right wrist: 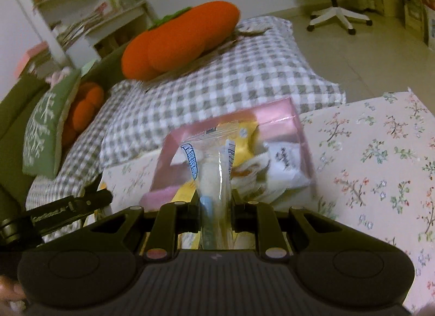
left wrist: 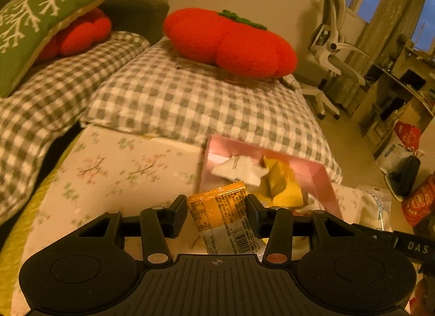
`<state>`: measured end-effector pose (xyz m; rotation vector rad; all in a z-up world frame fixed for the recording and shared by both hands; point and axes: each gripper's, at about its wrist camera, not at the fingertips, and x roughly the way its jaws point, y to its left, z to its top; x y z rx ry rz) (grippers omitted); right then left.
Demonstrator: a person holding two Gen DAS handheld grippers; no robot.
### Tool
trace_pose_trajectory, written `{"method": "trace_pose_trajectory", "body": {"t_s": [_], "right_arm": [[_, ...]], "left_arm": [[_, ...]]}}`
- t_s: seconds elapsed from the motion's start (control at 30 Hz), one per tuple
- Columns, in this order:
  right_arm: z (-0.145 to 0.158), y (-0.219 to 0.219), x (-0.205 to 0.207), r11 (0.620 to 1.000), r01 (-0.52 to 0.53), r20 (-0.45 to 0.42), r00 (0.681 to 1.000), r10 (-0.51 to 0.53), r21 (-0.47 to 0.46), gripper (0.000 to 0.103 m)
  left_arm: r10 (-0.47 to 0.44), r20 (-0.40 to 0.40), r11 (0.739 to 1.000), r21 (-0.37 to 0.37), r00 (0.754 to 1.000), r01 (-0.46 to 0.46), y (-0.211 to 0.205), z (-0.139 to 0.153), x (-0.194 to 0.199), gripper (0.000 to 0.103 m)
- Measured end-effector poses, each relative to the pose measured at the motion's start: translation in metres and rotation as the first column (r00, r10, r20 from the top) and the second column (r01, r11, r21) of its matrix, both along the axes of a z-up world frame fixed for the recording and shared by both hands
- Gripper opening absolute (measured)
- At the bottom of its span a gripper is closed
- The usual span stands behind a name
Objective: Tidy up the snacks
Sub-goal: 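Lift both held snacks and carry them over the pink box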
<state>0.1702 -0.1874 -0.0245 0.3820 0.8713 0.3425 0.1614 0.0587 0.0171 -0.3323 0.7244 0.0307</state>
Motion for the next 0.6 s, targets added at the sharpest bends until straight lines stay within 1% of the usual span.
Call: {"method": "trace_pose_trajectory", "body": {"t_s": [0.1, 0.23, 0.33, 0.43, 0.5, 0.6], "right_arm": [[-0.004, -0.014, 0.017, 0.996, 0.05, -0.012, 0.999, -0.049, 0.072, 0.017], [-0.005, -0.021, 0.037, 0.995, 0.066, 0.036, 0.997, -0.069, 0.073, 0.017], [-0.012, -0.021, 0.047, 0.997, 0.076, 0.053, 0.996, -0.077, 0.024, 0.017], [-0.021, -0.013, 0.059, 0.996, 0.058, 0.058, 0.997, -0.054, -0.073, 0.018], [-0.025, -0.009, 0.067, 0.991, 0.051, 0.05, 0.998, -0.045, -0.123, 0.018], [-0.027, -0.007, 0.076, 0.991, 0.033, 0.043, 0.999, -0.028, -0.127, 0.018]], "left_arm": [[-0.025, 0.008, 1.0, 0.015, 1.0, 0.025, -0.008, -0.004, 0.016, 0.044], [-0.051, 0.017, 0.998, 0.035, 0.999, 0.05, -0.017, -0.011, 0.038, 0.044], [-0.077, 0.016, 0.996, 0.055, 0.997, 0.076, -0.021, -0.019, 0.053, 0.044], [-0.09, -0.006, 0.994, 0.064, 0.996, 0.09, -0.026, -0.029, 0.064, 0.044], [-0.101, -0.016, 0.992, 0.07, 0.995, 0.102, -0.03, -0.034, 0.07, 0.044], [-0.119, -0.013, 0.989, 0.084, 0.993, 0.119, -0.035, -0.036, 0.079, 0.044]]}}
